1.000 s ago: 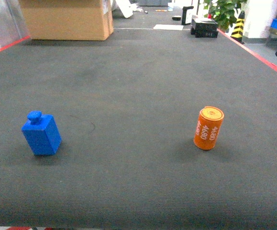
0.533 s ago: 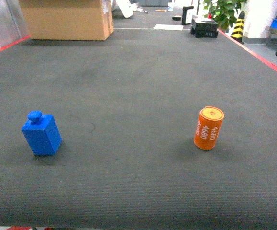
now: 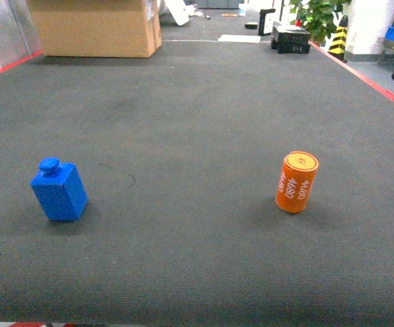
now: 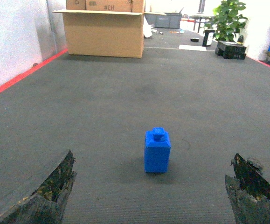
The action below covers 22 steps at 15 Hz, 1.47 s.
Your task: Sort blue parts and orange caps into right shelf containers
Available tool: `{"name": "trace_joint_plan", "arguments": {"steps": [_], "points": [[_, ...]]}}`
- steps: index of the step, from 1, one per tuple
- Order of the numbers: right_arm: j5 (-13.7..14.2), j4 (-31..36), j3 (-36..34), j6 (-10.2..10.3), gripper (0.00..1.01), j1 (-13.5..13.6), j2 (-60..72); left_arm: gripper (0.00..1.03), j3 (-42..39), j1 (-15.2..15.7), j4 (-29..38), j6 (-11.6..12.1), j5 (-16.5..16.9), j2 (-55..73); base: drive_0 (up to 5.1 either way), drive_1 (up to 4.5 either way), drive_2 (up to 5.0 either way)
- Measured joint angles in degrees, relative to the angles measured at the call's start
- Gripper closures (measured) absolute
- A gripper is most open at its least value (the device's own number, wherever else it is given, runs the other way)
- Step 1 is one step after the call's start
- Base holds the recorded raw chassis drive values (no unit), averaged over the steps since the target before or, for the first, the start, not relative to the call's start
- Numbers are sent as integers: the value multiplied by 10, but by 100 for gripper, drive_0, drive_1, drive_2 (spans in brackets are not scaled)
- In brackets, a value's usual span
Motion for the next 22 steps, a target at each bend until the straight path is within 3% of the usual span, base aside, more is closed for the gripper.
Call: {"name": "trace_joint_plan", "arguments": {"steps": [15,16,17,18,19,20,21,22], "points": [[0,0,0,0,3,0,0,5,0,0,0,0,0,0,0,0,0],[2,-2,0,0,3,0,0,5,7,-12,-28,-5,-37,8,0,0,0],[81,-41,12,9,3,34,23,5,18,-59,-31,-15,-121,56,0,0,0],[210,14,24,18,3,111,129,5,24,-118,45,-21,-209,156,0,0,0],[270,69,30,21,3,146,188,5,25,-130,108,-26,-236,217,0,0,0],[305,131,41,26,3,169,252,5,34,-130,179,-27,-251,291,0,0,0],[312,216,68,30,3,194,349,5,66,-132,283,-28,-245,406,0,0,0],[300,307,106,37,3,213,457,5,109,-134,372,-28,-225,515,0,0,0]]}}
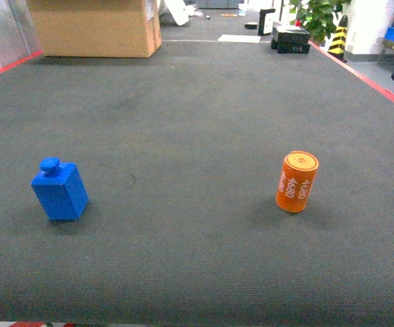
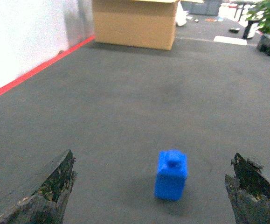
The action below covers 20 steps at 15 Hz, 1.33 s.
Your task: Sort blue parts and orange caps into right shelf containers
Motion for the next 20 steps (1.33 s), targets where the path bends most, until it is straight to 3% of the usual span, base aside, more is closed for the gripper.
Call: {"name": "trace_joint_plan", "arguments": {"steps": [1,3,5,9,16,20], "points": [[-18,83,46,14,3,11,123,5,52,3,73,-2,23,124,0,0,0],[-45,160,100,31,3,24,292,5,111,3,101,-6,45,281,0,0,0],[-74,195,140,56,3,20,417,5,151,3,120,-13,58,369,0,0,0],[-104,193,217,75,3,4,560,5,184,22,133,-27,78,476,0,0,0],[-114,171,298,109,3,4,677,5,229,48,145,-34,108,593,0,0,0],[-119,148,339,124,3,-13,718,5,287,67,125,-35,111,649,0,0,0]]}}
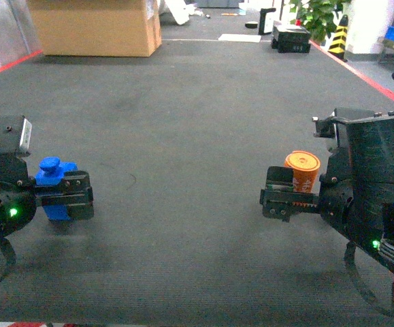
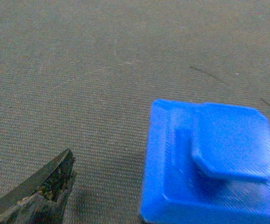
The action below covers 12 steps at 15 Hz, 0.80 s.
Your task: Sort blue parts and orange caps into right shelf containers
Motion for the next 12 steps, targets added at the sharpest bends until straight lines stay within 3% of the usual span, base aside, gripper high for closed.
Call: {"name": "trace_joint_plan", "arguments": {"steps": [2,3,5,8,9,12], "points": [[0,-10,15,5,3,-5,15,5,17,3,-15,-8,3,8,0,0,0],[0,-12,16,4,10,-5,18,5,24,2,-33,-14,5,9,0,0,0],[17,-1,18,-3,37,-5,19,22,25,2,-36,-20,5,9,0,0,0],[17,-1,22,-13,59,-5,19,48,25,3,-30,-24,3,9,0,0,0],[19,4,22,-16,61,-1,19,59,25,4,-27,-24,1,9,0,0,0],[26,18,7,-27,61,-1,-2,59,11,2,-13,-24,-2,-9,0,0,0]]}}
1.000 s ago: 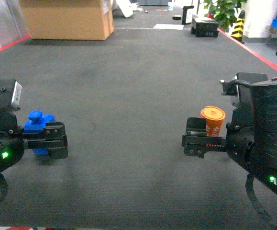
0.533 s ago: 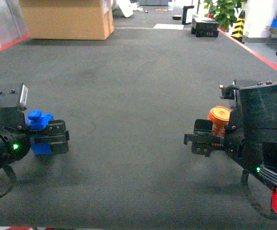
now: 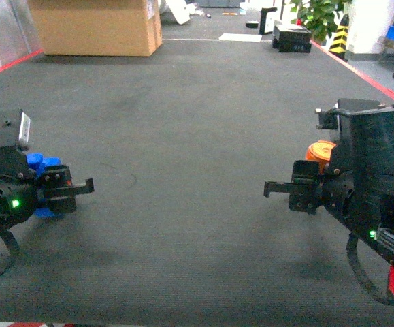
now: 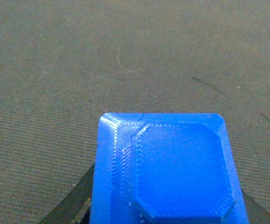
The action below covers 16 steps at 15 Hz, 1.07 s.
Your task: Sort blue parts and orange caps into right shelf containers
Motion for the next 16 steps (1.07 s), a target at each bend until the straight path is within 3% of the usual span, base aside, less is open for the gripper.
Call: {"name": "trace_joint_plan", "arguments": {"steps": [2,5,8,11,13,15,16], "points": [[14,24,-37,-15,61,0,-56,59,-32,-4,36,-1,-7,-62,0,0,0],[50,61,-131,-50,61,0,-206,59,-101,-24,98,31,-54,-208,0,0,0],[97,21,-237,-94,62,0,-399,59,-189,-45,68,66,-102,-371,0,0,0],[134,-33,-267,-130,62,0,-602,59,-206,-78,31,92,-130,-517,0,0,0],[163,-64,-271,-135,62,20,-664,59,-208,-99,-11,105,-119,-535,0,0,0],[161,-76,-277,-135,62,26,-651,59,-210,-103,-8,106,-113,-533,0,0,0],[145,-97,-278,-134,62,22,-658,59,-210,-100,-18,104,-112,-534,0,0,0]]}}
